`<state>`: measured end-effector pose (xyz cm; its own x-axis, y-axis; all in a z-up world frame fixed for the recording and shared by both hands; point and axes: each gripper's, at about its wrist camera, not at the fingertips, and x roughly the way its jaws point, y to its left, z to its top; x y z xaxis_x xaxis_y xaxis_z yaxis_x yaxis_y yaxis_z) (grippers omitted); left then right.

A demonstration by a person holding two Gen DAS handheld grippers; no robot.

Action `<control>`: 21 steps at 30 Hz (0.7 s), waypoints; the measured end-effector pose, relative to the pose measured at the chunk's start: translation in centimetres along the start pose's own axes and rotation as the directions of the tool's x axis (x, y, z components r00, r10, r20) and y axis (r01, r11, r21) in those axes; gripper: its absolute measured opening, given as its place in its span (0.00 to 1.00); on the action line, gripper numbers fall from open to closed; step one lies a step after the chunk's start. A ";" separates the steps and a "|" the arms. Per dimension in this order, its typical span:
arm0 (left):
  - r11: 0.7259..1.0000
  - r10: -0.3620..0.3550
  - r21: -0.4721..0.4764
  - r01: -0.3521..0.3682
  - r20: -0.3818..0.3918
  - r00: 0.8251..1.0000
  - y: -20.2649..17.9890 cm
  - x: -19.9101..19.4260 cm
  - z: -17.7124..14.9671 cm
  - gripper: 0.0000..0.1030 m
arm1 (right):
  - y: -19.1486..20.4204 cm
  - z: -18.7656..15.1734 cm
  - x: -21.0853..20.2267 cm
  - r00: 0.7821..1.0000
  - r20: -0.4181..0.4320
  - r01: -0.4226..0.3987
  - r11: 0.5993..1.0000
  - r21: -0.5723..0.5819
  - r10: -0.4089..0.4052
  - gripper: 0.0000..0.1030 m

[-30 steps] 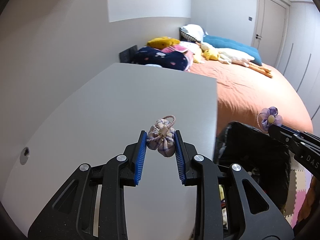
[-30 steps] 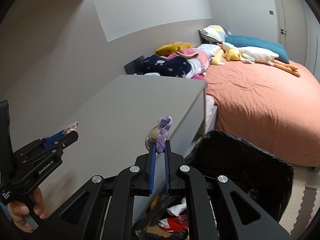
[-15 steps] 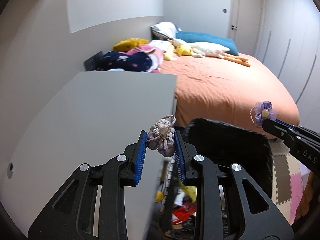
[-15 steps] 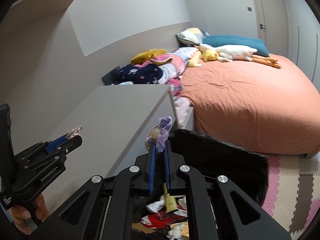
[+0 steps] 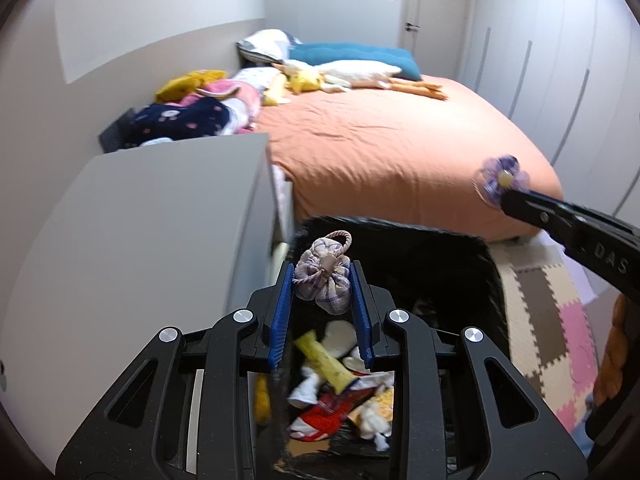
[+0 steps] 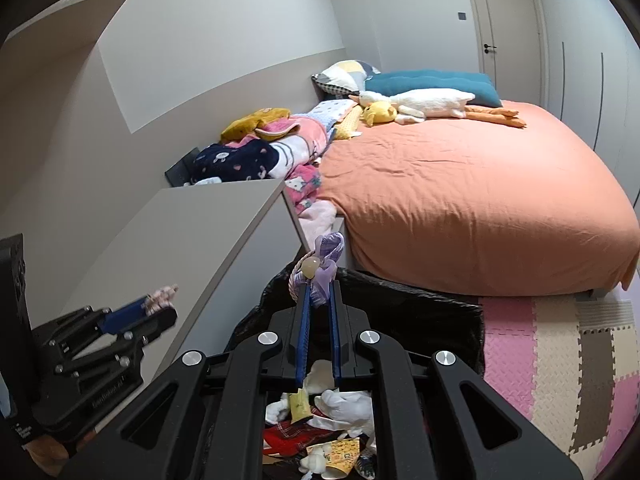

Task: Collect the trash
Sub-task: 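Open both grippers to drop the pouch and flower tie into the bin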

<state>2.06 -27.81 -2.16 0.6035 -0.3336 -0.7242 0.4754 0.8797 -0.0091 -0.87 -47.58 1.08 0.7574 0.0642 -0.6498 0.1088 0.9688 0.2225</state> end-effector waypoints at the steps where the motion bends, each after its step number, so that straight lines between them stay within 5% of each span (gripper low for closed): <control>1: 1.000 -0.022 0.007 0.022 -0.009 1.000 -0.3 0.1 0.0 0.28 | -0.1 0.0 -0.1 1.000 0.003 0.005 1.000 -0.001 -0.005 0.09; 5: 0.995 -0.071 0.068 0.073 -0.030 0.997 -2.0 0.4 -0.5 0.28 | -0.9 0.1 -0.8 0.999 0.023 0.037 0.999 0.010 -0.037 0.10; 6: 0.993 -0.080 0.080 0.083 -0.038 0.996 -2.4 0.5 -0.6 0.36 | -1.1 0.1 -1.0 0.998 0.033 0.058 0.998 0.011 -0.058 0.12; 7: 0.992 -0.092 0.087 0.096 -0.051 0.994 -2.6 0.7 -0.6 0.64 | -1.3 0.2 -1.2 0.996 0.041 0.083 0.996 0.012 -0.084 0.28; 8: 0.991 -0.096 0.086 0.102 -0.062 0.993 -2.8 0.9 -0.6 0.82 | -1.5 0.2 -1.4 0.994 0.050 0.098 0.995 0.019 -0.099 0.55; 9: 0.992 -0.096 0.081 0.100 -0.052 0.994 -2.8 0.8 -0.7 0.94 | -1.6 0.2 -1.7 0.992 0.062 0.109 0.994 0.025 -0.110 0.66; 21: 0.996 -0.078 0.043 0.080 -0.043 0.996 -1.7 0.7 -0.5 0.94 | -2.5 0.6 -2.4 0.985 0.092 0.145 0.988 0.043 -0.149 0.69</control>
<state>1.36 -29.35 -3.05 0.5365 -0.3860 -0.7504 0.5491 0.8349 -0.0369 -2.59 -50.35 2.56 0.7887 -0.1027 -0.6061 0.2451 0.9567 0.1569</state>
